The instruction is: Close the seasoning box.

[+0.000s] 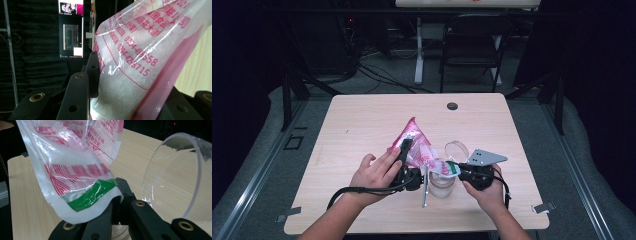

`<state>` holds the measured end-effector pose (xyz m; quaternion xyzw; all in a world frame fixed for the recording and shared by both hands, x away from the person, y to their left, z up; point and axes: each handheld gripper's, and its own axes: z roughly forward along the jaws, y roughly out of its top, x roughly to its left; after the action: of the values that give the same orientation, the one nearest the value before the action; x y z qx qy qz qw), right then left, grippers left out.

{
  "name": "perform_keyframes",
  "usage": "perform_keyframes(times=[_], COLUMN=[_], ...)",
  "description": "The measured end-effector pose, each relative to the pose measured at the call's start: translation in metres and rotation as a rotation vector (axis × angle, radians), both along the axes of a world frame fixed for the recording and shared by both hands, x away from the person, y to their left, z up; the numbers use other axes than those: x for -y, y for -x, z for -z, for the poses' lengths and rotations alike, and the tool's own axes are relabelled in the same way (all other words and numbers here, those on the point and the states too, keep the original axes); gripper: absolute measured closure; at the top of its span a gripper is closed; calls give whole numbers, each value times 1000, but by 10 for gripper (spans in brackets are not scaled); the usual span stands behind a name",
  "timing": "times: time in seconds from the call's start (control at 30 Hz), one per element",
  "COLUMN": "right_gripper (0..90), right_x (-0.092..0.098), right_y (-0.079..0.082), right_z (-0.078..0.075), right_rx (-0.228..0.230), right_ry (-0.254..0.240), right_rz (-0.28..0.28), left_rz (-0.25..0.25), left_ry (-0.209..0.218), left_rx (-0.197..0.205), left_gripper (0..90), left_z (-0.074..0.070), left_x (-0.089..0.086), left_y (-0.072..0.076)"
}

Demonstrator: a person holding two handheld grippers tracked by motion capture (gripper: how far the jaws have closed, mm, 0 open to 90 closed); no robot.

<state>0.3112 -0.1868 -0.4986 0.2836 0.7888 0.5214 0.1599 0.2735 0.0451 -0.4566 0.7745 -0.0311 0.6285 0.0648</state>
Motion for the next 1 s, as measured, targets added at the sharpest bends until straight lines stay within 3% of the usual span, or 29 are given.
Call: perform_keyframes(times=[0.13,0.17,1.0], right_gripper=[900,900,900], right_x=[0,0,1], right_y=[0,0,0], right_z=[0,0,1], right_rx=[-2,-3,-2], right_ry=[-2,-1,0], right_rz=[-1,-2,0], left_rz=[31,0,16], left_ry=[15,-4,5], left_rx=[24,3,13], left_gripper=[668,668,669], left_z=[1,-1,-1], left_x=[0,1,2], left_y=[-2,0,-1])
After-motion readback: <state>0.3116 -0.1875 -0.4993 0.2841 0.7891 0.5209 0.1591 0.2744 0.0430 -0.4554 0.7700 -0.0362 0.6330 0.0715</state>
